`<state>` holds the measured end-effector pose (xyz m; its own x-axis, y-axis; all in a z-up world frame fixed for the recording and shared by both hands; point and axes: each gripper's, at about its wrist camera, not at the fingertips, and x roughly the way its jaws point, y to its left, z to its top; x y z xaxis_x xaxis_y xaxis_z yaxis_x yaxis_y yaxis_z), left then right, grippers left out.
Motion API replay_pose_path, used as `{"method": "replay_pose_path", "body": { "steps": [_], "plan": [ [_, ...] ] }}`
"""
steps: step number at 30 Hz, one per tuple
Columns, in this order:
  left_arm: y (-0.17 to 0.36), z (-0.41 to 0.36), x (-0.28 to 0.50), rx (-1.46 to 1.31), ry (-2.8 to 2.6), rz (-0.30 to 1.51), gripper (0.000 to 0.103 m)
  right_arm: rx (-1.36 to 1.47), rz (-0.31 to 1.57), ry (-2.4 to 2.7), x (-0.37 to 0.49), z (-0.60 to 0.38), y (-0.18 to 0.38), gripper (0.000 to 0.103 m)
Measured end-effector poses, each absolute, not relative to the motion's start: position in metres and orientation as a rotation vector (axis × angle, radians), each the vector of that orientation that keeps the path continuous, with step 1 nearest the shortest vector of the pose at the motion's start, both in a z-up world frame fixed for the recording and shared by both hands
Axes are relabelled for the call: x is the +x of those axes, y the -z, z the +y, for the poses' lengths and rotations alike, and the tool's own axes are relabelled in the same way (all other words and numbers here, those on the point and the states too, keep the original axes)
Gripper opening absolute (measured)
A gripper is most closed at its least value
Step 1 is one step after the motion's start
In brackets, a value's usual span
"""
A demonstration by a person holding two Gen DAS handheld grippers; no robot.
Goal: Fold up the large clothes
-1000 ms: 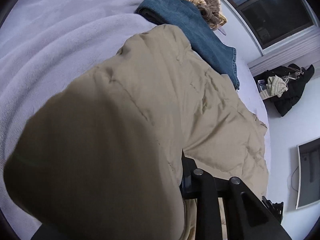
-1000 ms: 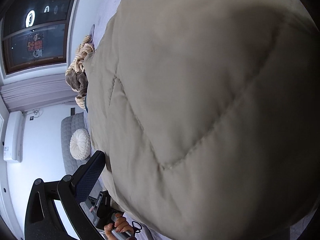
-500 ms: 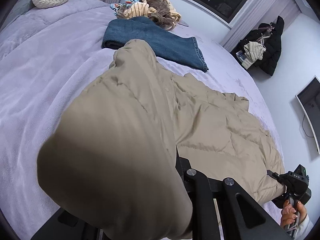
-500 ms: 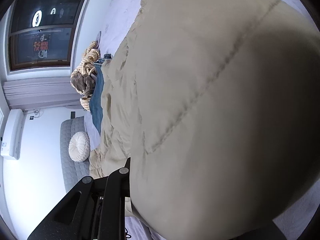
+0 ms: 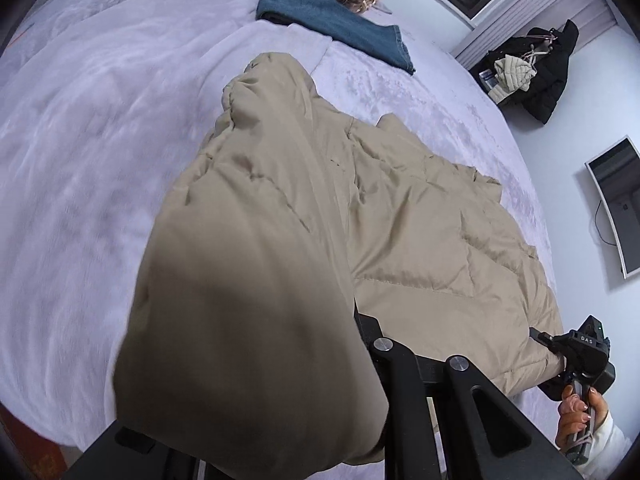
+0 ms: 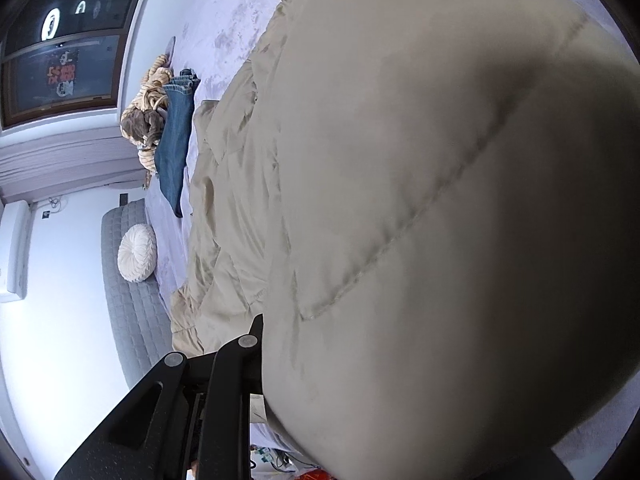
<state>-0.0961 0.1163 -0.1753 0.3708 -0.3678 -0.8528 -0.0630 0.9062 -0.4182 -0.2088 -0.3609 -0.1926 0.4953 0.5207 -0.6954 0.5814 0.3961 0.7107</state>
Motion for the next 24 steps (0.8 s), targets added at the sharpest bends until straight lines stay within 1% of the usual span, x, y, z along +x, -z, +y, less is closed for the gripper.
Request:
{"method": "replay_pose_path", "body": {
  "steps": [2,4,6,7,8,11,14,18,22,24],
  "plan": [
    [0.186,0.117,-0.115,-0.420,0.183,1.225,0.019,1.242,1.158,0.046,-0.230,-0.365,0.195,0.024],
    [0.197,0.118,-0.128,-0.422,0.143,1.252,0.022,1.242,1.179,0.053,-0.238,-0.360,0.199,0.026],
    [0.201,0.122,-0.133,-0.408,0.100,1.256,0.039,1.242,1.192,0.066,-0.237,-0.353,0.199,0.030],
    [0.200,0.126,-0.135,-0.399,0.068,1.258,0.043,1.230,1.195,0.069,-0.237,-0.354,0.197,0.031],
    [0.200,0.131,-0.136,-0.398,0.054,1.258,0.045,1.205,1.201,0.072,-0.236,-0.355,0.193,0.033],
    [0.195,0.140,-0.142,-0.382,0.031,1.260,0.045,1.139,1.219,0.084,-0.238,-0.354,0.187,0.039],
    [0.186,0.142,-0.148,-0.342,0.004,1.262,0.045,1.141,1.227,0.133,-0.245,-0.364,0.185,0.044],
    [0.161,0.156,-0.164,-0.287,-0.061,1.245,0.045,1.133,1.253,0.160,-0.255,-0.369,0.177,0.046],
    [0.134,0.170,-0.169,-0.236,-0.154,1.172,0.045,1.013,1.307,0.057,-0.262,-0.356,0.154,0.047],
    [0.134,0.172,-0.165,-0.247,-0.143,1.172,0.045,0.963,1.336,-0.044,-0.259,-0.351,0.146,0.046]
  ]
}}
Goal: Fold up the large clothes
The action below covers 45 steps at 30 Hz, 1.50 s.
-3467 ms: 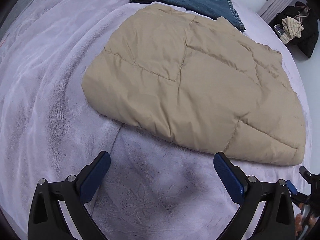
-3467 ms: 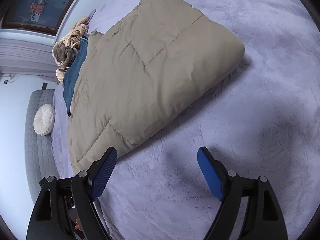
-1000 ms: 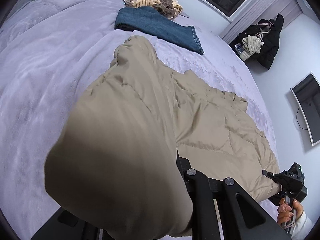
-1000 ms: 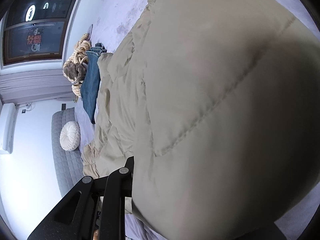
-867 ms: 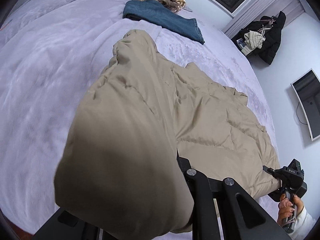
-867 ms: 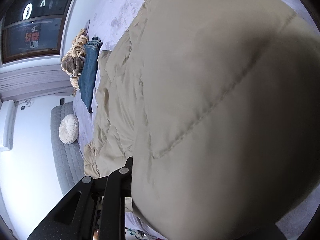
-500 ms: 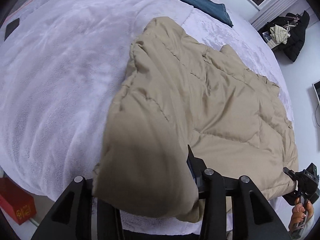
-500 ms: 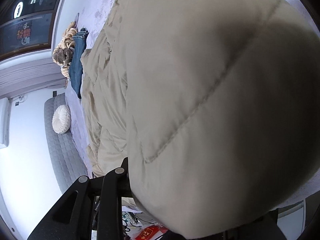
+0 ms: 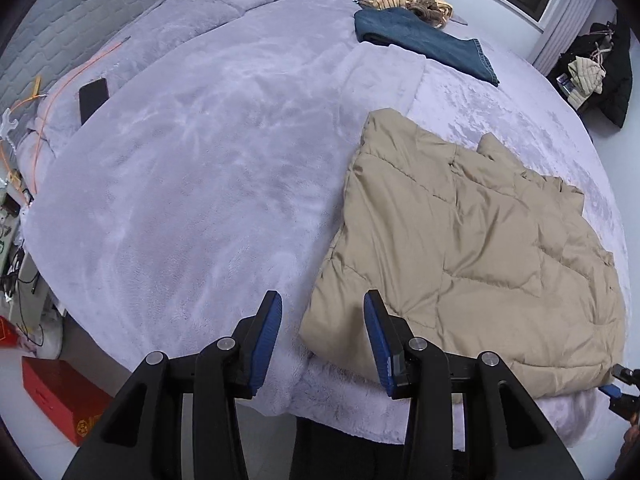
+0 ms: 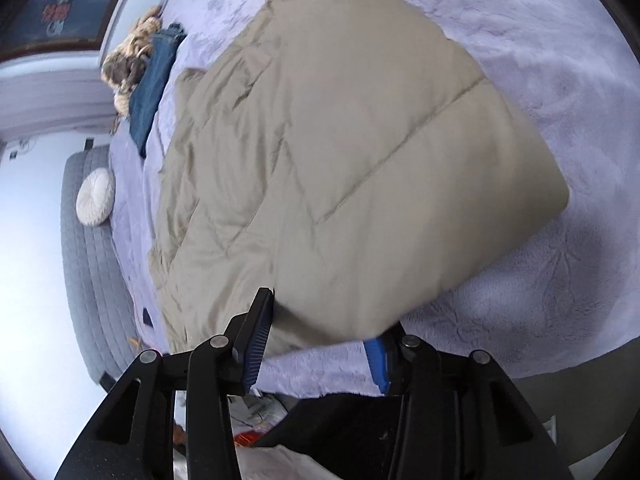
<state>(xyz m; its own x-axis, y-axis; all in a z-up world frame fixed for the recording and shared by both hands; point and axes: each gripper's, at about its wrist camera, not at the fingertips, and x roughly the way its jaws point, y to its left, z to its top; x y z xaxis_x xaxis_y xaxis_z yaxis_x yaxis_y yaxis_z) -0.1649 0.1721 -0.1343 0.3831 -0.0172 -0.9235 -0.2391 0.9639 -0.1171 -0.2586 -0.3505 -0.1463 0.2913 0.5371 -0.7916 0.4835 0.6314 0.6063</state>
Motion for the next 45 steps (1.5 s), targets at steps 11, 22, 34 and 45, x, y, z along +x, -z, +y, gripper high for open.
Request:
{"method": "replay_pose_path", "body": {
  "steps": [11,22,34,45],
  "plan": [
    [0.198,0.149,-0.133,-0.174,-0.170,1.371,0.058,0.852,1.330,0.088,-0.241,-0.367,0.148,0.045],
    [0.135,0.129,-0.136,-0.159,-0.132,1.308,0.103,0.717,1.345,0.036,-0.236,-0.334,0.112,0.070],
    [0.111,0.093,-0.153,-0.088,-0.100,1.284,0.103,0.493,1.341,-0.038,-0.219,-0.276,0.089,0.089],
    [0.120,0.114,-0.122,-0.054,-0.018,1.309,0.103,0.426,1.300,-0.001,-0.195,-0.228,0.085,0.090]
  ]
}}
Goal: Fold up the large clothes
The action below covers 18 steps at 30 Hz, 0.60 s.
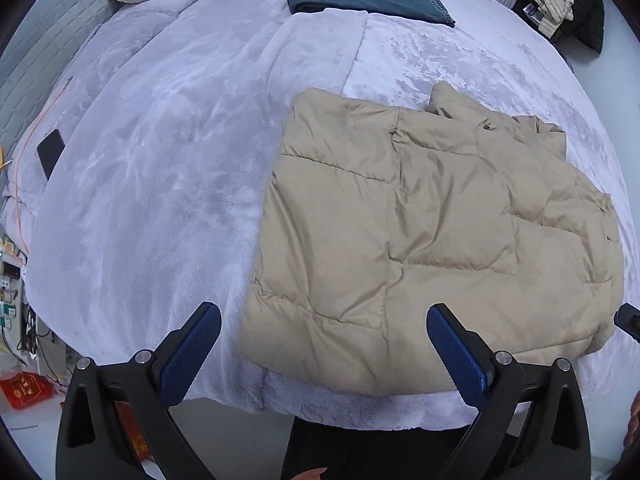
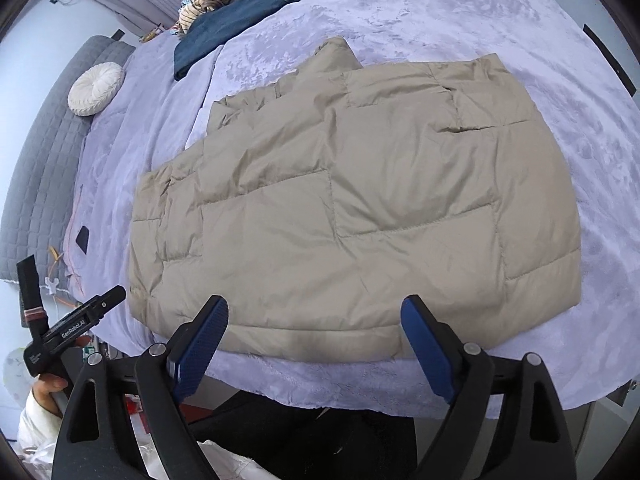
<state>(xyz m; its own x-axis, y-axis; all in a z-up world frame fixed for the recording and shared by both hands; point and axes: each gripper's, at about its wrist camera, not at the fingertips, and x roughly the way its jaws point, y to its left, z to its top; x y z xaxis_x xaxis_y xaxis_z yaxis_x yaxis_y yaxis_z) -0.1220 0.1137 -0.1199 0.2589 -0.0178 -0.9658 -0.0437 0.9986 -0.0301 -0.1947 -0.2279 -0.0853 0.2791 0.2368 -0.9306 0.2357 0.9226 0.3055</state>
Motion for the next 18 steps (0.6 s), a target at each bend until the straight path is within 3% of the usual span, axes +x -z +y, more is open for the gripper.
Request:
{"method": "replay_pose_path", "body": {
  "steps": [18],
  "plan": [
    [0.169,0.159,-0.061,-0.080,0.145,1.385,0.103,0.391,1.354,0.185,-0.142,-0.164,0.127,0.090]
  ]
}}
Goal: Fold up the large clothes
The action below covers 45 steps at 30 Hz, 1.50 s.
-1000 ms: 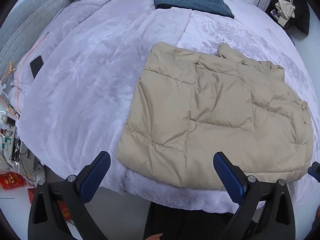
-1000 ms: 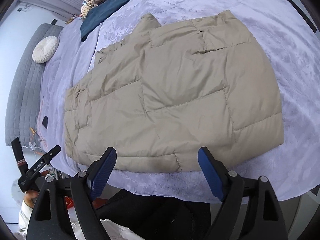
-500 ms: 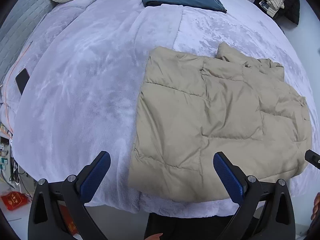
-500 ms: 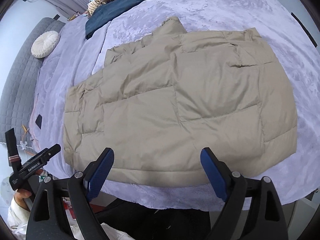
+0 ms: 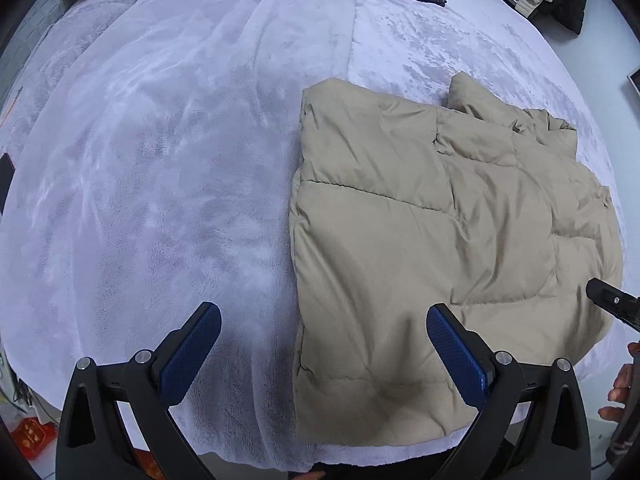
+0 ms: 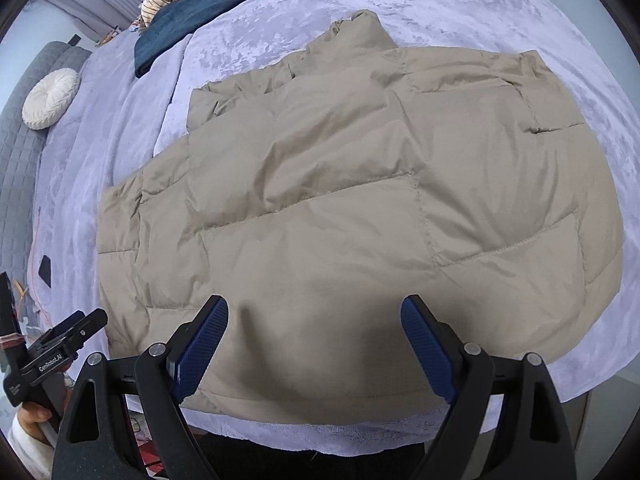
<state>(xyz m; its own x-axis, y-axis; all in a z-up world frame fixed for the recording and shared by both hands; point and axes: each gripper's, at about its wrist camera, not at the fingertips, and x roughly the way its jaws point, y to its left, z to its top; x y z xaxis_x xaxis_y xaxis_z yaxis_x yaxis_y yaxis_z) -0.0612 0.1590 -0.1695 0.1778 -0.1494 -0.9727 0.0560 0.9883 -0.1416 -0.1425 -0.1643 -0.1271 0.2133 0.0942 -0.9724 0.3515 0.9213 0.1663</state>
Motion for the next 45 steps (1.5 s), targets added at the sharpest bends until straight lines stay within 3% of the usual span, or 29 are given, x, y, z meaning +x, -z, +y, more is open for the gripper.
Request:
{"method": "replay_pose_path", "body": {
  "steps": [3,5,10,22,37,45],
  "plan": [
    [0.179,0.166,-0.054,-0.113,0.154,1.395,0.103,0.396,1.371,0.198,-0.134,-0.161,0.138,0.090],
    [0.186,0.172,-0.049,-0.156,0.186,1.408,0.103,0.429,1.360,0.180,-0.128,-0.159,0.142,0.103],
    [0.190,0.182,-0.040,-0.243,0.292,1.385,0.103,0.505,1.316,0.089,-0.117,-0.152,0.140,0.103],
    [0.255,0.192,0.009,-0.611,0.648,1.487,0.103,0.400,1.456,0.127,-0.099,-0.148,0.171,0.103],
    [0.266,0.142,0.024,-0.508,0.845,1.533,0.103,0.390,1.469,0.138,-0.092,-0.145,0.184,0.103],
    [0.225,0.104,0.010,-0.563,1.008,1.455,0.103,0.393,1.465,0.153,-0.089,-0.146,0.190,0.103]
  ]
}}
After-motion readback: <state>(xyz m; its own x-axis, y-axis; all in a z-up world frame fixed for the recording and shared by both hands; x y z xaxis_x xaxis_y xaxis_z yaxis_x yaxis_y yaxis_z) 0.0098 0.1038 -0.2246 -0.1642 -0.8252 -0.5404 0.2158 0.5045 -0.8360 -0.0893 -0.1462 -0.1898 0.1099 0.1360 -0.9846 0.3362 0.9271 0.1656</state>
